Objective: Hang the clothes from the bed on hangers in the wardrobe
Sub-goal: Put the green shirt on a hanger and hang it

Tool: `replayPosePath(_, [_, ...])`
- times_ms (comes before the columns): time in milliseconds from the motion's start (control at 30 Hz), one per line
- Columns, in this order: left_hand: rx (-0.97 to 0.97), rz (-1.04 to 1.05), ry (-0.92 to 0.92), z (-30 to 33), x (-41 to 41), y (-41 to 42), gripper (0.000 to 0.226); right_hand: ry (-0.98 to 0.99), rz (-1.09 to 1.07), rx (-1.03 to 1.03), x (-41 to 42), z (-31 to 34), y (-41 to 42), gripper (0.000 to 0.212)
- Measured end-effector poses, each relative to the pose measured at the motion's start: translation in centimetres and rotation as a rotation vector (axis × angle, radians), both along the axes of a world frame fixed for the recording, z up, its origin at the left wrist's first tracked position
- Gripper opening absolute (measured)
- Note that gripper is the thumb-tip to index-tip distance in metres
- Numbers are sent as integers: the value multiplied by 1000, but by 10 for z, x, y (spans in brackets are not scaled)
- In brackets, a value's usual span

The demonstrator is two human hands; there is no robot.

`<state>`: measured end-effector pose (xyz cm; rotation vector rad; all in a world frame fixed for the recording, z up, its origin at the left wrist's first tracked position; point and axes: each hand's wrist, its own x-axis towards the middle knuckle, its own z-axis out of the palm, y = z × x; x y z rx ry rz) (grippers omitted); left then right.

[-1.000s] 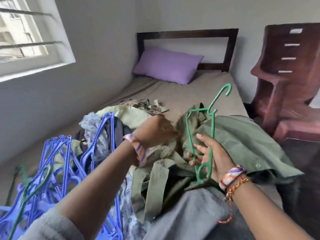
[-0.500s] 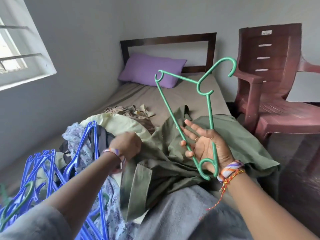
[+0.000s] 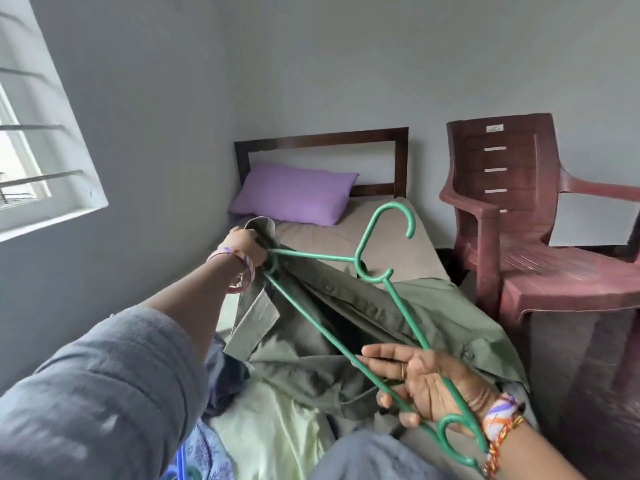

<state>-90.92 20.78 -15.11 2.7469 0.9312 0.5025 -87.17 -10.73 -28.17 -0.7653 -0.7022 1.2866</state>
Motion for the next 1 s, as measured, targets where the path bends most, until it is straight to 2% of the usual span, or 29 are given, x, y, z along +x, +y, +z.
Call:
replayPosePath(67, [78, -9, 3, 1, 0, -4, 39, -62, -77, -102, -5, 8, 3, 86])
replayPosePath(133, [195, -50, 13, 0, 2, -11, 46, -130, -194, -204, -14, 20, 12, 87])
replayPosePath(300, [435, -261, 53, 5, 8, -40, 48, -360, -507, -310, -45, 54, 48, 53])
replayPosePath(433, [444, -312, 29, 12, 3, -67, 43, -403, -653, -361, -60, 75, 68, 27])
replayPosePath(500, [448, -381, -45, 15, -5, -87, 56, -334, -712, -386, -58, 85, 77, 19])
replayPosePath(600, [503, -511, -81, 14, -18, -116, 78, -328, -822, -440, -47, 99, 86, 22])
replayPosePath(633, [465, -522, -158, 15, -22, -119, 81, -403, -881, -464, -43, 101, 87, 22])
replayPosePath(700, [328, -518, -420, 9, -28, -116, 78, -707, -1008, -517, -35, 101, 87, 19])
replayPosePath(767, [338, -410, -611, -15, -31, -108, 72, -860, -1076, -521, -32, 102, 85, 15])
replayPosePath(833, [333, -183, -524, -57, -35, -104, 76, -762, -1085, -465, -30, 102, 81, 13])
replayPosePath(900, [-24, -16, -200, -102, -46, -110, 82, -634, -1096, -431, -29, 104, 77, 12])
replayPosePath(933, [-260, 56, -68, -120, -54, -117, 75, -611, -1108, -423, -27, 103, 77, 10])
replayPosePath(967, [-444, 116, -23, -135, -62, -124, 62, -582, -1133, -405, -25, 102, 76, 9])
replayPosePath(1000, [-569, 131, -55, -145, -68, -132, 46, -541, -1158, -388, -22, 100, 78, 8])
